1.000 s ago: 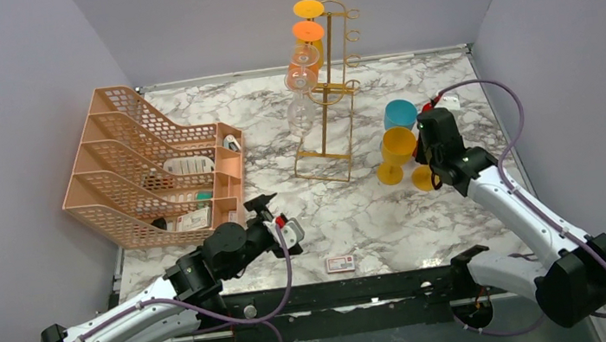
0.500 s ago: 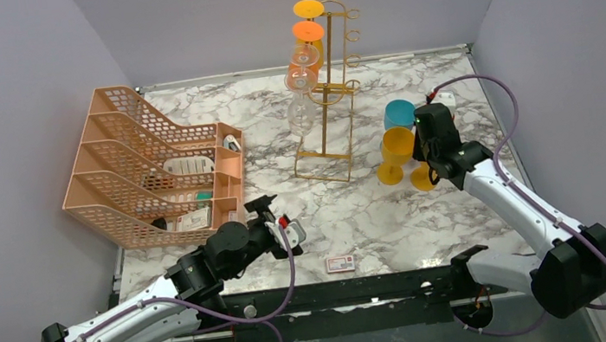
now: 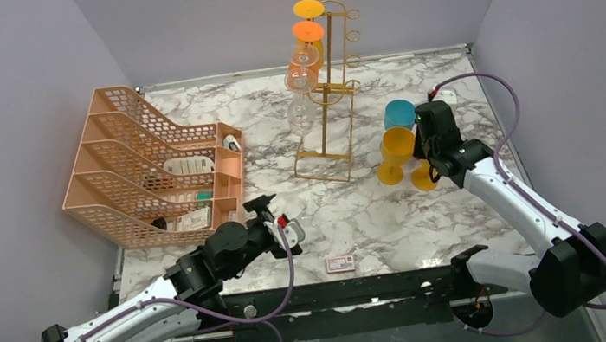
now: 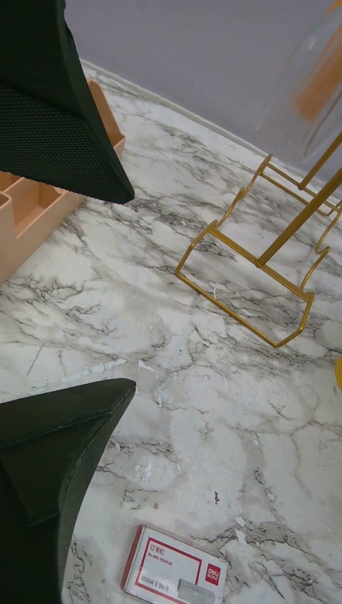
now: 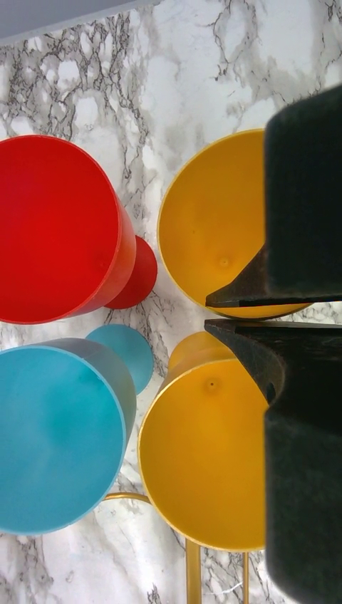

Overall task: Take the wine glass off the wine glass rack
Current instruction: Place the wine glass at the center of the board.

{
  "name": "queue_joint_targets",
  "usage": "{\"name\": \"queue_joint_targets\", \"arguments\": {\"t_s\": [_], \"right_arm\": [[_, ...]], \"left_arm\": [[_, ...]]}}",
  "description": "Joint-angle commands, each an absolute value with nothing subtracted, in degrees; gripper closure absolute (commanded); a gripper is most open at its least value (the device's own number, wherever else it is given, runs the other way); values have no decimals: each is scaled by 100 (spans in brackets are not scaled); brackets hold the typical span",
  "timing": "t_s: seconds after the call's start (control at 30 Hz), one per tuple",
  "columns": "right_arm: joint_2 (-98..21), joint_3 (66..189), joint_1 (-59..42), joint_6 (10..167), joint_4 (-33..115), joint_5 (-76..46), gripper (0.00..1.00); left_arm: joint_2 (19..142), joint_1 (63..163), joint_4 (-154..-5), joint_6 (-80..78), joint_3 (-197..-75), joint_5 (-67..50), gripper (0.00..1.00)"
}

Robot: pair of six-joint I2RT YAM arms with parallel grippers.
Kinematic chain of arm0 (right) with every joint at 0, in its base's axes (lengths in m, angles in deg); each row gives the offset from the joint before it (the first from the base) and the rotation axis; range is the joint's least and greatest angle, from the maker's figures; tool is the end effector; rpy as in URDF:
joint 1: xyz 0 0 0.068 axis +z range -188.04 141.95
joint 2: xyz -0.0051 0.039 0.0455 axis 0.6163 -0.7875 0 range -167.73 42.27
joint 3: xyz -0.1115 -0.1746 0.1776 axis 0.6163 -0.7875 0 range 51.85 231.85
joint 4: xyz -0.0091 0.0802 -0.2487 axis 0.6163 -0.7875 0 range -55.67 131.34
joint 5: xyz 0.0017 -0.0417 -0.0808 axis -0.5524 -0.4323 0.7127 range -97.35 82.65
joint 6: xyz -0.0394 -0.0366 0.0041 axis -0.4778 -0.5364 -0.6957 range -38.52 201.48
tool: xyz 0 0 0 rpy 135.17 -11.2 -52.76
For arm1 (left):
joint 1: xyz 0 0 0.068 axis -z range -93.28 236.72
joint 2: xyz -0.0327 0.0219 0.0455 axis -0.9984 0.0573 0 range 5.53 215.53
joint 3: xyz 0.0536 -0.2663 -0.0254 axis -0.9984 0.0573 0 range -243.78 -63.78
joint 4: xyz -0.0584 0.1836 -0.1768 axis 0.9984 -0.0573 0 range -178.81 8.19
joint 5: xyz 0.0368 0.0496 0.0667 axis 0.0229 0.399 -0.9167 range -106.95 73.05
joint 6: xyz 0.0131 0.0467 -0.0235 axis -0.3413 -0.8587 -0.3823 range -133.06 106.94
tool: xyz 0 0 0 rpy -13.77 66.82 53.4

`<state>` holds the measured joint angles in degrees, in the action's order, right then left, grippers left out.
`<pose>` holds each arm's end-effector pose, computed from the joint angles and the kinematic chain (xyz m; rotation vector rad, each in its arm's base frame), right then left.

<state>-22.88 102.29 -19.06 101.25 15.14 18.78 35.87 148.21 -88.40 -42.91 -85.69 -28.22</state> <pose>0.2334 0.0637 0.2795 0.2471 2.1891 -0.1476 0.0770 -0.1272 0.2421 1.2107 1.3760 -0.2087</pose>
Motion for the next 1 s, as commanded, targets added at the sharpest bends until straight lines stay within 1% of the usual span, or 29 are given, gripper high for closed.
{"name": "queue_joint_targets", "arguments": {"t_s": [0.0, 0.13, 0.3, 0.37, 0.53, 0.63, 0.7, 0.8, 0.87, 0.97], "right_arm": [[-2260, 10453, -1950, 10071, 1588, 1913, 86], [-2183, 10444, -1954, 10069, 1557, 1831, 84], [-2009, 10538, -1950, 10079, 1445, 1831, 83], [-1921, 10527, -1954, 10031, 1485, 1731, 80], [-1763, 10634, -1950, 10117, 1278, 1684, 79], [-1588, 10713, -1950, 10104, 1212, 1456, 78], [-1415, 10788, -1950, 10023, 1236, 942, 77], [-1014, 10711, -1950, 9923, 1632, -556, 77], [-654, 10481, -1951, 9986, 2092, -1908, 73], [-313, 10034, -1950, 10424, 2863, -3301, 66]], "left_arm": [[3600, 14781, -8879, -4300, -8715, -2895, 1], [3576, 14771, -8879, -4238, -8715, -2794, 1], [3541, 14749, -8849, -4215, -8709, -2797, 1], [3519, 14745, -8846, -4215, -8700, -2794, 1], [3486, 14727, -8799, -4215, -8680, -2811, 1], [3492, 14723, -8771, -4190, -8665, -2827, 1], [3481, 14721, -8656, -4044, -8625, -2887, 1], [3439, 14680, -8438, -3816, -8548, -3042, 1], [3391, 14639, -8351, -3769, -8507, -3119, 1], [3316, 14601, -8252, -3624, -8450, -3285, 1]]}}
